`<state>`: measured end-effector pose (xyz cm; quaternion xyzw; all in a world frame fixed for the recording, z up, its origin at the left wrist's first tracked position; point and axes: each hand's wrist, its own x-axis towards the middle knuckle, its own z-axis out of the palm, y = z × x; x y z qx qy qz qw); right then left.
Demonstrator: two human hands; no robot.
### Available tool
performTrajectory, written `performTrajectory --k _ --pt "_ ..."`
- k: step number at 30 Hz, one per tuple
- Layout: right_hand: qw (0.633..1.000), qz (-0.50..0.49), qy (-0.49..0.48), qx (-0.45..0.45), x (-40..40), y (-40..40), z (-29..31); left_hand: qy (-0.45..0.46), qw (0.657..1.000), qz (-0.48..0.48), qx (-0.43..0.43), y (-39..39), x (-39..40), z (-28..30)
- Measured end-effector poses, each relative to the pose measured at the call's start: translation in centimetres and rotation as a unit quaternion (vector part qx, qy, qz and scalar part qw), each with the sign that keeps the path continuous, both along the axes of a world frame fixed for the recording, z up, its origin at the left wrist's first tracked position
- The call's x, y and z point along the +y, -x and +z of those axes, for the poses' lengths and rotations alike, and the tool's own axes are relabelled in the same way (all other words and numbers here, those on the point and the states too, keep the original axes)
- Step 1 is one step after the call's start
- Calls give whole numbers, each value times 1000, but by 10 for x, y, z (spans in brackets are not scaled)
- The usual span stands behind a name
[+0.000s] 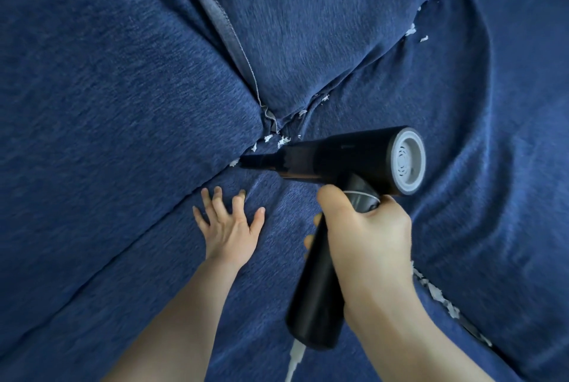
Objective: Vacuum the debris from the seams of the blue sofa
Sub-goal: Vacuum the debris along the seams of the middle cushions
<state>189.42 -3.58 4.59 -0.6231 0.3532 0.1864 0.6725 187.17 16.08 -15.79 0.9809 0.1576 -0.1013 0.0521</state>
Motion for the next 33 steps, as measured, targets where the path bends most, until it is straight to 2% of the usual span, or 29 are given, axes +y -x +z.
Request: performTrajectory --k 7,12,17,21,25,33 --pt "999 -31 -15 11 24 -17 -10 -7 999 -17 -33 0 0 -1" --pt "999 -27 -11 36 8 -13 -10 -7 1000 -2 10 -1 -1 1" --pt "999 -19 -24 42 16 -7 -8 -7 1000 -5 11 -1 0 2" --pt "999 -14 -32 35 17 -10 -12 5 1000 1 11 -6 -1 8" --pt "1000 -9 -19 22 -12 -10 -12 5 999 -47 8 -18 -1 11" --pt "1000 5 25 -15 -36 -27 -17 -6 999 -11 41 -32 -16 14"
